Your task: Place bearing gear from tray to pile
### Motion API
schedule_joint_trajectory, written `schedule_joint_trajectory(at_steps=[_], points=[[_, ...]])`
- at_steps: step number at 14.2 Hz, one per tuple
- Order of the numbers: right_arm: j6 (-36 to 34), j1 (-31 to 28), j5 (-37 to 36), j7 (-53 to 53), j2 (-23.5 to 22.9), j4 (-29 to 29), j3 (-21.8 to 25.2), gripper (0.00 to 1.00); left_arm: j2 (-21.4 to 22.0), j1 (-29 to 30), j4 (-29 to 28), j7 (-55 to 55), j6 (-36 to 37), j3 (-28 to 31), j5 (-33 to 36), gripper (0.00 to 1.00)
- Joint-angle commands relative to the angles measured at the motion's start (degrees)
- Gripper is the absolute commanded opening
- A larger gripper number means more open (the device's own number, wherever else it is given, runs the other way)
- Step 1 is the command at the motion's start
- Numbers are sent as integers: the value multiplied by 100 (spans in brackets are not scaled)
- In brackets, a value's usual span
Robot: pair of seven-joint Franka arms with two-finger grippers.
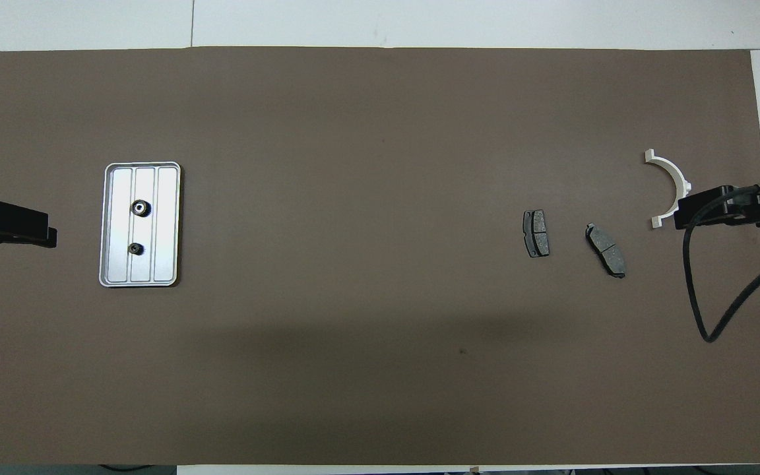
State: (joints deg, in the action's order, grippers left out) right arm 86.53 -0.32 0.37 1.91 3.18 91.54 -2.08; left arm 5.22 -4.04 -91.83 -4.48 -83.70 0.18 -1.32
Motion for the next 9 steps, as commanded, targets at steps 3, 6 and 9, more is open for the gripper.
schedule_joint_trajectory(at_steps=[3, 6, 9], points=[[57, 6, -108, 64, 43, 66, 6, 100, 75, -79, -71, 272, 100, 88, 62, 100], [57, 6, -108, 73, 43, 66, 6, 100, 531, -97, -973, -208, -118, 79, 71, 100], [57, 6, -108, 73, 43, 66, 6, 100, 821, -44, -1904, -212, -1468, 88, 71, 99]])
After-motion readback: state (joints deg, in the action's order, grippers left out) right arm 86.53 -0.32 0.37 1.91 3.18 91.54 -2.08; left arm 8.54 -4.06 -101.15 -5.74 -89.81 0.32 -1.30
